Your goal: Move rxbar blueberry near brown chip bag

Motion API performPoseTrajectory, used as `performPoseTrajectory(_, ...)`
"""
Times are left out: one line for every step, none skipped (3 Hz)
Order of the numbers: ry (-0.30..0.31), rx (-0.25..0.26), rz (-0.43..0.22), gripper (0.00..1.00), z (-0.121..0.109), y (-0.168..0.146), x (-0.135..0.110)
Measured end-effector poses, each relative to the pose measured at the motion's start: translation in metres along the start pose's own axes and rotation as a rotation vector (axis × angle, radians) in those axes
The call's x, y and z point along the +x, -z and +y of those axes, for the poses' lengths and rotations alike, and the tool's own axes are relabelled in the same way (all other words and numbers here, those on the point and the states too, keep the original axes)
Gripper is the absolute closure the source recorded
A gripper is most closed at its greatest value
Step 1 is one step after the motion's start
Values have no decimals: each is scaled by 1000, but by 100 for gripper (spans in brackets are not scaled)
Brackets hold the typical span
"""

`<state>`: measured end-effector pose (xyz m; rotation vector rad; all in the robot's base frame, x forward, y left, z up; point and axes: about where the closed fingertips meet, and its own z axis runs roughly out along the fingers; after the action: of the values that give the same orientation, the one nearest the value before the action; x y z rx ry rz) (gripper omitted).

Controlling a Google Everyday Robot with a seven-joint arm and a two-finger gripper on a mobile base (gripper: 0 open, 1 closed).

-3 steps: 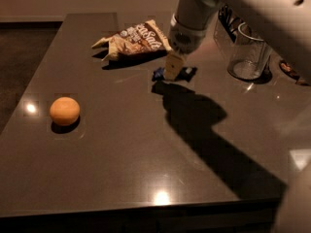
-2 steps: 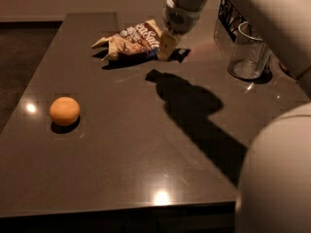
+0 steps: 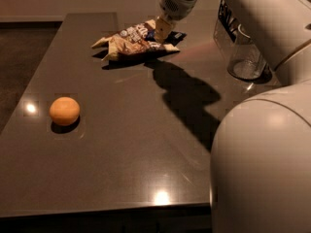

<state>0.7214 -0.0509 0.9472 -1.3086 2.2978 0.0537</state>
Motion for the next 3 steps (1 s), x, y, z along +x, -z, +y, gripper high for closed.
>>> performPoseTrajectory(-26, 24, -15, 61, -11, -9, 0)
performPoseTrajectory(-24, 20, -13, 38, -11, -12, 0)
performPoseTrajectory(-23, 16, -11, 13, -10, -16, -1)
